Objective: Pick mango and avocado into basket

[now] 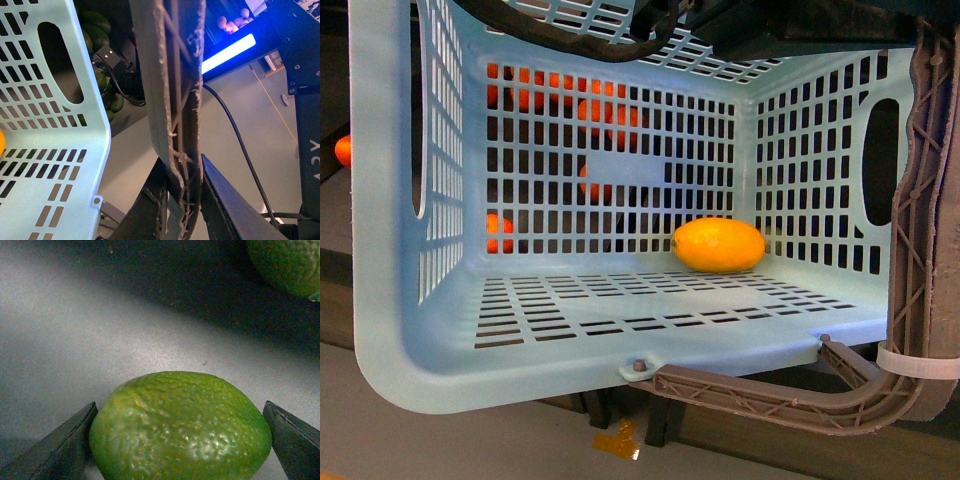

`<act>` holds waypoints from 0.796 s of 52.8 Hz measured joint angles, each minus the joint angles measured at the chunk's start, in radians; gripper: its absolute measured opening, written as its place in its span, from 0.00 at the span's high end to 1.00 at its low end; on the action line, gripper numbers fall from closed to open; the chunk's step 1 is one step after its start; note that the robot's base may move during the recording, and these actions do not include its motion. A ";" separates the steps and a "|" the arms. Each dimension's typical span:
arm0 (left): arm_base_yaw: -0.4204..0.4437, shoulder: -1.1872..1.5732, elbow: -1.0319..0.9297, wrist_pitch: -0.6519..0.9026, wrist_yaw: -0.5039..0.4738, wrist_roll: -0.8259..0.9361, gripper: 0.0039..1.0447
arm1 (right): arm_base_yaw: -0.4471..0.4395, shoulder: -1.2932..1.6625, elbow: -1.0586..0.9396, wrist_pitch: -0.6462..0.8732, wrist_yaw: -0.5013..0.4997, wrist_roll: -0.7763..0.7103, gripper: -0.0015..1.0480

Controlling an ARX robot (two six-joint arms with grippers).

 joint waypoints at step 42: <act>0.000 0.000 0.000 0.000 0.000 0.000 0.87 | -0.005 0.002 -0.011 0.036 0.002 0.040 0.18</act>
